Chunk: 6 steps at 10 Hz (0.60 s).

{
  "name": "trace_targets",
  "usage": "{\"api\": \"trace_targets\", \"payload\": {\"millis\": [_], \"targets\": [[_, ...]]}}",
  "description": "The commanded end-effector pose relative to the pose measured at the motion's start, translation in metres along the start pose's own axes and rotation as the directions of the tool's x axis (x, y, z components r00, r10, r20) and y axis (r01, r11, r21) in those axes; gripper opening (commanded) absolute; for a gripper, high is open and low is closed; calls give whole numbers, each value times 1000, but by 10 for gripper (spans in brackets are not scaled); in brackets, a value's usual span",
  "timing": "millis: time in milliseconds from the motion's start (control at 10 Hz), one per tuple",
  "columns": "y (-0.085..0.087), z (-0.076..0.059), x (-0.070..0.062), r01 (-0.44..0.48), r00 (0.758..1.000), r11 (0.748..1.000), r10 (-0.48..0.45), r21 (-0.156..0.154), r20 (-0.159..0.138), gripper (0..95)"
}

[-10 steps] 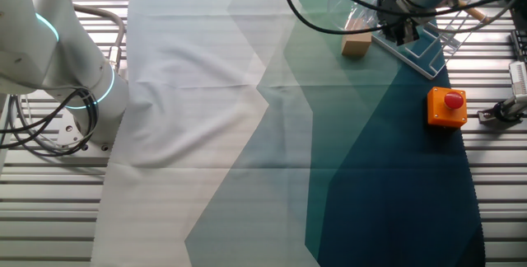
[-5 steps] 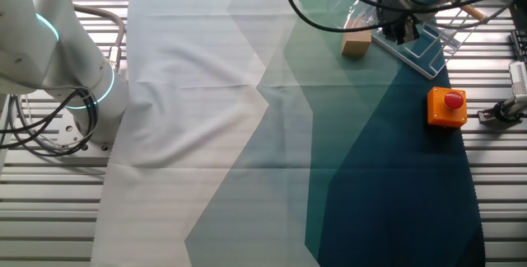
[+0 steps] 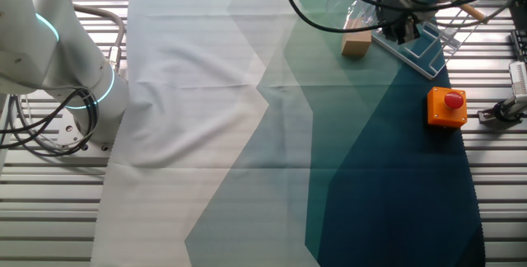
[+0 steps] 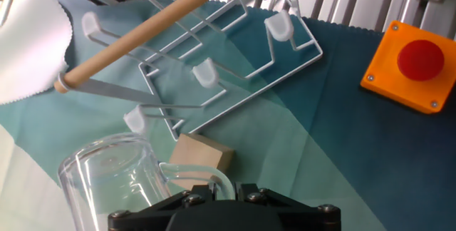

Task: Put the cup on the cup rack

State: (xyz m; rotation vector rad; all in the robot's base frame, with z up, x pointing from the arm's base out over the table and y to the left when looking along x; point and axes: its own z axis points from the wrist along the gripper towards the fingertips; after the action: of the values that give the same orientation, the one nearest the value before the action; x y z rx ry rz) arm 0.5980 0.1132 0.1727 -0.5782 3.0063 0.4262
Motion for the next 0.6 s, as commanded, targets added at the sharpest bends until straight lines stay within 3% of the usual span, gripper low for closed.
{"api": "trace_targets", "payload": {"millis": [100, 300, 600], "targets": [[0, -1, -1, 120, 990, 993, -120, -5, -68, 0], [0, -1, -1, 197, 980, 980, -197, 10, -37, 0], [0, -1, -1, 195, 980, 978, -197, 77, 23, 0]]}}
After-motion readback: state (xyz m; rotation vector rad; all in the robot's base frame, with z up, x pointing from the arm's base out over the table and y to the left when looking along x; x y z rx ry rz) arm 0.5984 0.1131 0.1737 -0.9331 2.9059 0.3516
